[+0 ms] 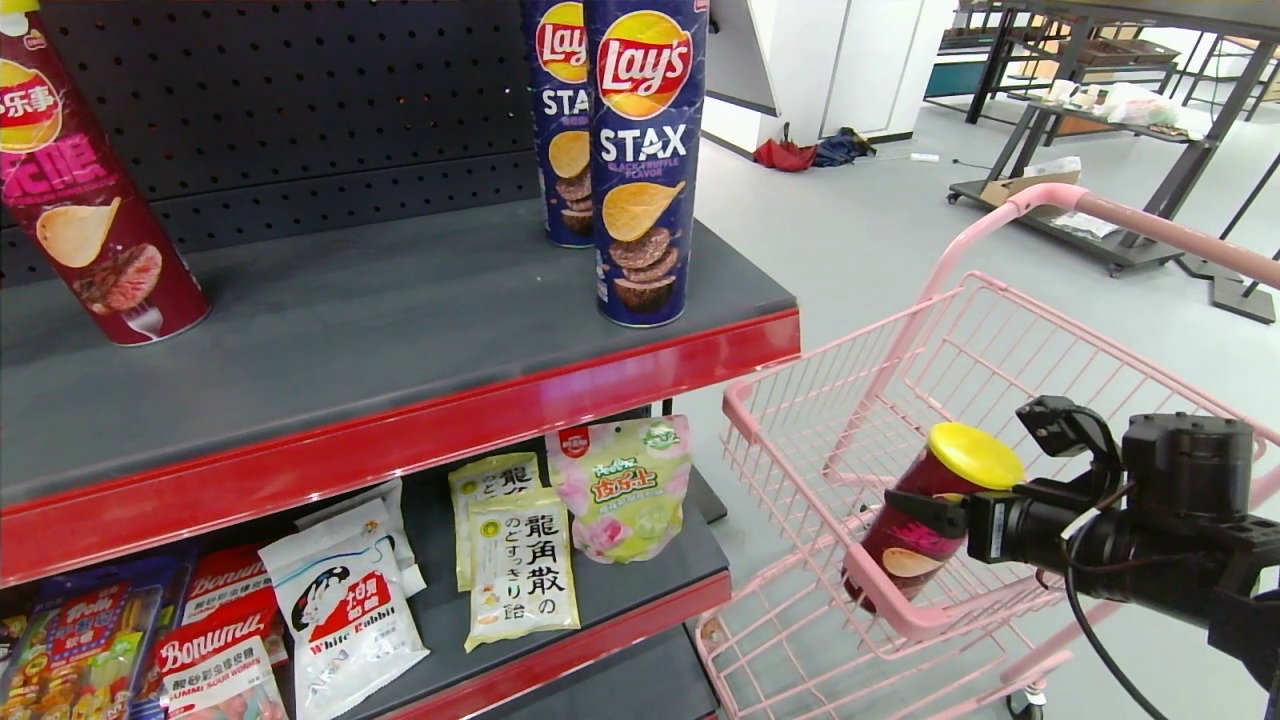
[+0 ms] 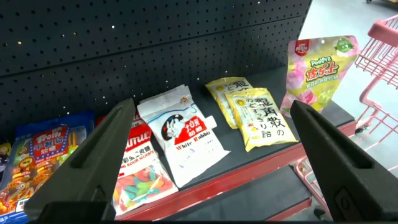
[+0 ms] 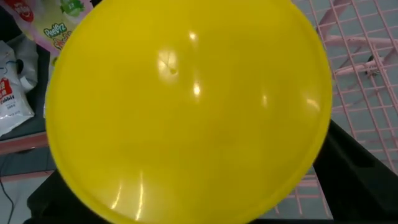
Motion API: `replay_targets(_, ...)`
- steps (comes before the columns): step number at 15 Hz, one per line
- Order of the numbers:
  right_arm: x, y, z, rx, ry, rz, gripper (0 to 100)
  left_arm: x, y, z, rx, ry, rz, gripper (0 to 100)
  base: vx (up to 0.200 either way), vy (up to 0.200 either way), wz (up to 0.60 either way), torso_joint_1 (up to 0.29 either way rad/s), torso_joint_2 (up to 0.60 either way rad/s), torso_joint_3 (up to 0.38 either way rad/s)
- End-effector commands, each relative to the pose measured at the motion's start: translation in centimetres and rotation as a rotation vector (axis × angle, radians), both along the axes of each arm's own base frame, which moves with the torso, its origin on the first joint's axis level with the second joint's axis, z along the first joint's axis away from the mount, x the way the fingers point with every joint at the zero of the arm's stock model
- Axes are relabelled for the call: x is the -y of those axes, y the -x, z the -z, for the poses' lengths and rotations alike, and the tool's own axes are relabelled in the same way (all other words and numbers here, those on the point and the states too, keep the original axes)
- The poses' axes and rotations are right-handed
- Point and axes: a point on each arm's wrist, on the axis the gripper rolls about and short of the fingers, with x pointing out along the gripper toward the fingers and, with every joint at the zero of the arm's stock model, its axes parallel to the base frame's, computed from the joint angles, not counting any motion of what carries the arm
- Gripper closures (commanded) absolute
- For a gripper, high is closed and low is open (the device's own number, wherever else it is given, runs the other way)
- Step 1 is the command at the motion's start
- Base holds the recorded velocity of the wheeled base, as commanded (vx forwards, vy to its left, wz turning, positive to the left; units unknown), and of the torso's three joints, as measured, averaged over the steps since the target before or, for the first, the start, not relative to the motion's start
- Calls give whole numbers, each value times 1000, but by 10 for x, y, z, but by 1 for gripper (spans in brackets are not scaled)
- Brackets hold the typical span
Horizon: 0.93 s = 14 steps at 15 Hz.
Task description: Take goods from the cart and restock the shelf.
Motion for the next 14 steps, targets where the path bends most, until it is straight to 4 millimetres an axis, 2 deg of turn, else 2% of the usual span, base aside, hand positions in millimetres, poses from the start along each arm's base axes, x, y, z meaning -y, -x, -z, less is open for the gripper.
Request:
replay_targets(1,-1,-4,2,-2,1,-3,0,0,0,0,0,0,-1,0,0,0,0,0,0,0)
replay_targets(3,-2,-7,4,15,-1,-6,0,0,0,0,0,0,-1,0,0,0,0,0,0,0)
replay_targets(4,-2,-10,6,27,-3,-4,100,0,0,0,0,0,-1,0,0,0,0,0,0,0)
replay_targets(8,-8,-11,12,23,-9,-23,100,0,0,0,0,0,-1,0,0,0,0,0,0,0)
replay_targets(10,-11,-16,8,50,-4,-29,100,0,0,0,0,0,-1,0,0,0,0,0,0,0)
replay_targets(11,-12,-17,3,72,-1,-26,100,0,0,0,0,0,-1,0,0,0,0,0,0,0)
replay_targets(13,-20,-25,-29,198,-1,-26,100,0,0,0,0,-1,-1,0,0,0,0,0,0,0)
replay_targets(14,-20,-28,-37,227,9,-32,100,0,0,0,0,0,-1,0,0,0,0,0,0,0)
